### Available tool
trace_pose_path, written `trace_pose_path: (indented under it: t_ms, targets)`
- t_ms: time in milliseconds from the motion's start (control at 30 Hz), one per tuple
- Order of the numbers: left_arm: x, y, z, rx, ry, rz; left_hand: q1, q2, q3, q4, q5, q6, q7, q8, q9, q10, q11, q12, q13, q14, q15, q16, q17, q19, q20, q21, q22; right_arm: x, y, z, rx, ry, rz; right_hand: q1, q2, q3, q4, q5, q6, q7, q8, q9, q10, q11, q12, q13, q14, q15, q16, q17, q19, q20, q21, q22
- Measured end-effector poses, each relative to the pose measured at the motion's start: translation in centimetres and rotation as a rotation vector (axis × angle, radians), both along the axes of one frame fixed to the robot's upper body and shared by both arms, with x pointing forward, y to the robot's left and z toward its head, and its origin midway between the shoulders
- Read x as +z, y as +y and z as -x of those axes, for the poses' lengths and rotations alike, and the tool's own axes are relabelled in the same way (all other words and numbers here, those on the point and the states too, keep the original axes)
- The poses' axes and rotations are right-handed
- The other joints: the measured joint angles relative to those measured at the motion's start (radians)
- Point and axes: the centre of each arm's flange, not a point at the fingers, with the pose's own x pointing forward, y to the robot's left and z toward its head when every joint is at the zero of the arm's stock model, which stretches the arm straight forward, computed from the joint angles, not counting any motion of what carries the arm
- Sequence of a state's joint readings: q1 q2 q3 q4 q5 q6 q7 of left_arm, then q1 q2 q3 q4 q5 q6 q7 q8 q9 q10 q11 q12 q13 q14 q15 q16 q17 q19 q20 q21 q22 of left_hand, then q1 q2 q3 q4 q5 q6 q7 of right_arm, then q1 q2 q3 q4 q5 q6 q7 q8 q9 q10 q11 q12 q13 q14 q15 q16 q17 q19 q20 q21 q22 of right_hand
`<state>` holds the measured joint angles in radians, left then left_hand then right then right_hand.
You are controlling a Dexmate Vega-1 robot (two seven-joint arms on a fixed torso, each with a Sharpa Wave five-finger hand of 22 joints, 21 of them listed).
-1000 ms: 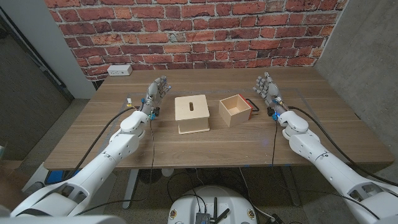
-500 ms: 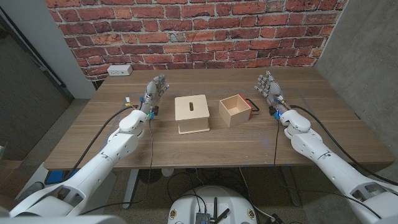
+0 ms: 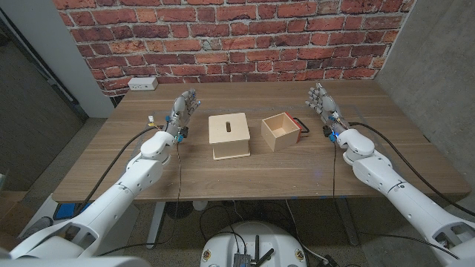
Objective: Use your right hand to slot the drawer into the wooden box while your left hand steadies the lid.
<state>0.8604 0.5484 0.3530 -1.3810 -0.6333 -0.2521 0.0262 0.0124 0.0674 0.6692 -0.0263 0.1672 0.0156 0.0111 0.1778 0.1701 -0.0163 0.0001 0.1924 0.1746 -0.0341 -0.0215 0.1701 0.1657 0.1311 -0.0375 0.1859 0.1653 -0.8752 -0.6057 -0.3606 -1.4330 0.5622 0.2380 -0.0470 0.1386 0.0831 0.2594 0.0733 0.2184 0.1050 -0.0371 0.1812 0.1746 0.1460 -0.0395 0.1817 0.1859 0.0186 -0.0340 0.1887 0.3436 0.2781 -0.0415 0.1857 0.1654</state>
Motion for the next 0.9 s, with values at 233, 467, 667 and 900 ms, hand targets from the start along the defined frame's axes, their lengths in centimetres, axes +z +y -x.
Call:
trace_pose_path:
  t_ms: [233, 467, 667, 900]
  targets:
    - [-0.1, 0.2, 0.2, 0.007, 0.002, -0.003, 0.0, 0.0, 0.0, 0.0, 0.0, 0.0, 0.0, 0.0, 0.0, 0.0, 0.0, 0.0, 0.0, 0.0, 0.0, 0.0, 0.0, 0.0, 0.0, 0.0, 0.0, 0.8, 0.3, 1.0, -0.035, 0.005, 0.061, 0.009, -0.008, 0.0, -0.015, 0.0, -0.004, 0.015, 0.0, 0.0, -0.004, 0.004, 0.0, 0.0, 0.0, 0.0, 0.0, -0.007, -0.002, -0.002, 0.0, 0.0]
    - [-0.1, 0.5, 0.4, 0.011, 0.004, -0.009, 0.0, 0.0, 0.0, 0.0, 0.0, 0.0, 0.0, 0.0, 0.0, 0.0, 0.0, 0.0, 0.0, 0.0, 0.0, 0.0, 0.0, 0.0, 0.0, 0.0, 0.0, 1.4, 0.5, 1.9, -0.081, 0.018, 0.131, 0.04, -0.023, 0.009, -0.049, -0.002, 0.004, 0.036, 0.008, 0.0, -0.001, 0.006, 0.0, 0.0, 0.0, 0.0, 0.004, -0.022, -0.001, -0.001, 0.0, 0.0]
    - [-0.1, 0.6, 0.5, 0.015, 0.009, -0.015, 0.0, 0.0, 0.0, 0.0, 0.0, 0.0, 0.0, 0.0, 0.0, 0.0, 0.0, 0.0, 0.0, 0.0, 0.0, -0.001, 0.0, 0.0, 0.0, 0.0, 0.0, 2.3, 0.8, 3.0, -0.128, 0.025, 0.218, 0.082, -0.021, 0.023, -0.091, -0.009, 0.011, 0.043, 0.012, 0.005, 0.01, 0.017, 0.008, 0.003, 0.013, -0.002, 0.008, -0.037, 0.017, 0.002, 0.0, 0.0]
    - [-0.1, 0.7, 0.5, 0.018, 0.014, -0.02, 0.0, 0.0, 0.0, 0.0, 0.0, 0.0, 0.0, 0.004, 0.0, 0.0, 0.0, 0.0, 0.0, 0.0, 0.0, -0.001, 0.0, 0.002, -0.002, 0.0, 0.0, 3.0, 1.1, 3.9, -0.176, 0.053, 0.303, 0.136, -0.03, 0.041, -0.139, -0.021, 0.007, 0.064, 0.011, 0.005, 0.017, 0.035, 0.011, 0.007, 0.034, 0.019, 0.015, -0.051, 0.037, 0.0, 0.0, 0.0]
